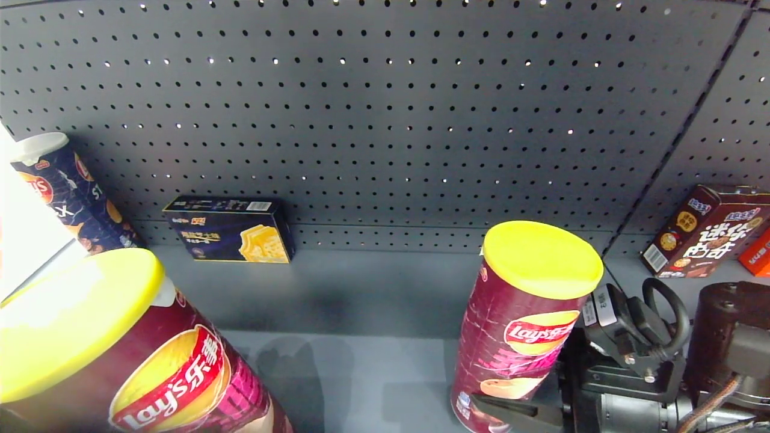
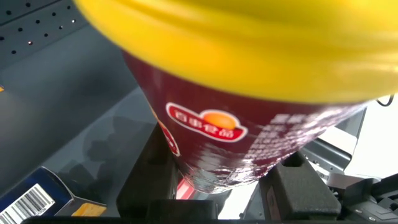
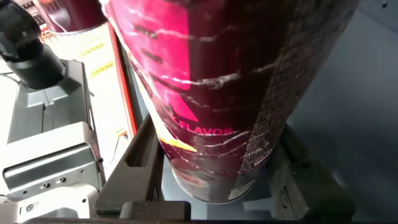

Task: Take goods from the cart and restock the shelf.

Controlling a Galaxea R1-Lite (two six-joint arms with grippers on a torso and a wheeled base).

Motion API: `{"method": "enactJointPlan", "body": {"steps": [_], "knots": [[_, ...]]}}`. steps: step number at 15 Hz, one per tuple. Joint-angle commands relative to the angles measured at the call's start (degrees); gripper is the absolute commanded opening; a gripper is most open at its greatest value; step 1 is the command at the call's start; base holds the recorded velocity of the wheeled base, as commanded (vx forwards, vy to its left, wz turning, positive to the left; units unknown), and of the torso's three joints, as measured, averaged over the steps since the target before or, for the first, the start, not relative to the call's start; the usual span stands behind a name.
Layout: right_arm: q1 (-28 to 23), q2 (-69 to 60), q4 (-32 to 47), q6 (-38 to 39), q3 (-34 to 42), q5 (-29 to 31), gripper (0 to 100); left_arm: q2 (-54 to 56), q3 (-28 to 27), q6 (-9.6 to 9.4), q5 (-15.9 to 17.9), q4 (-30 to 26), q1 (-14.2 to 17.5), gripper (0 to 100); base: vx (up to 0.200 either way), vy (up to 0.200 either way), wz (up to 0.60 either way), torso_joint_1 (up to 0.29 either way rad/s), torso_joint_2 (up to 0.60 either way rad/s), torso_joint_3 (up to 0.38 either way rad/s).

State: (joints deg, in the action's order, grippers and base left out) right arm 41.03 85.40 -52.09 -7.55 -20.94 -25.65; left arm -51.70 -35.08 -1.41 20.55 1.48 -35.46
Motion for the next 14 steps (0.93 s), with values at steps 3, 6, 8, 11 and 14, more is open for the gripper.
{"method": "enactJointPlan", "body": {"steps": [3,6,8,11,14], "knots": [[0.0,2.4,-0.1,0.0,-0.7,0.0,0,0.0,0.3,0.01,0.2,0.0,0.1,0,0.000,0.000,0.00,0.000,0.00,0.000],[0.0,3.8,-1.1,-0.3,-1.0,0.1,0,0.0,0.1,0.01,0.2,0.1,0.1,0,0.000,0.000,0.00,0.000,0.00,0.000],[0.0,4.3,-1.3,-0.3,-1.3,0.2,0,0.0,0.1,0.01,0.3,0.1,0.1,0,0.000,0.000,0.00,0.000,0.00,0.000],[0.1,5.6,-1.3,-0.4,-2.2,0.3,0,-0.1,0.1,0.01,0.3,0.1,0.1,0,0.000,0.000,0.00,0.000,0.00,0.000],[0.1,6.8,-1.3,-0.5,-3.1,1.7,0,-0.2,0.1,0.01,0.4,0.1,0.1,0,0.000,0.000,0.00,0.000,0.00,0.000]]}}
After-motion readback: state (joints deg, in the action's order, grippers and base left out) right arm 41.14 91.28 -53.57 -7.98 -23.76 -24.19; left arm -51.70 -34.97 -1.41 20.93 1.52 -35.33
